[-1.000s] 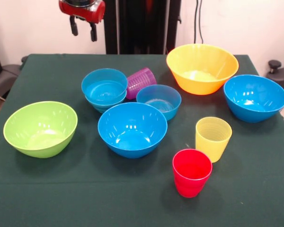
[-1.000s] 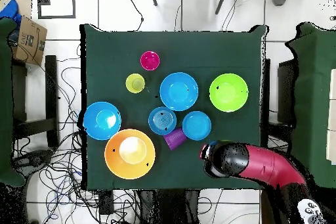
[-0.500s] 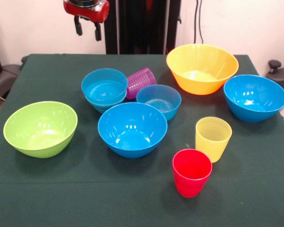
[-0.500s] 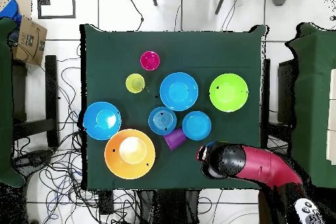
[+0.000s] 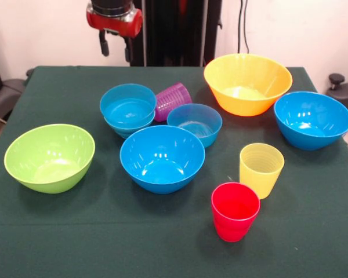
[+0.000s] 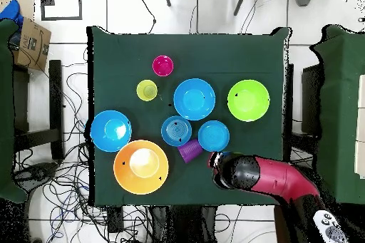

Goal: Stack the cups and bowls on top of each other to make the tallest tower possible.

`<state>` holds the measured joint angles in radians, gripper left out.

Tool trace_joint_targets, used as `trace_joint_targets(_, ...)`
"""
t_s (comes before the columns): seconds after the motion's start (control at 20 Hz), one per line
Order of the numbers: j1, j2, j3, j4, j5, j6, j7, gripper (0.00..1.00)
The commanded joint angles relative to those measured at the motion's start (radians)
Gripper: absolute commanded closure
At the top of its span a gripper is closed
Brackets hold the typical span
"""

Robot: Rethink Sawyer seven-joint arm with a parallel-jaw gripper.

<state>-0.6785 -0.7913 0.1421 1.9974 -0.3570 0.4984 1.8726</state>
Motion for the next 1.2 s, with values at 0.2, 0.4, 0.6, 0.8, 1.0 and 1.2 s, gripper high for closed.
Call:
trace_joint_targets(0.2,0.015,0.069,0.124,0.075,0.092,-0.373,0.207,0.00)
trace_joint_targets(0.4,0.026,0.088,0.116,0.065,0.111,-0.420,0.206,0.00)
trace_joint_targets(0.6,0.040,0.115,0.106,0.048,0.128,-0.477,0.199,0.00)
trace_joint_targets(0.8,0.051,0.111,0.107,0.043,0.155,-0.489,0.197,0.00)
trace_joint_targets(1.0,0.052,0.090,0.119,0.050,0.187,-0.466,0.193,0.00)
trace_joint_targets(1.2,0.046,0.060,0.141,0.064,0.224,-0.427,0.193,0.00)
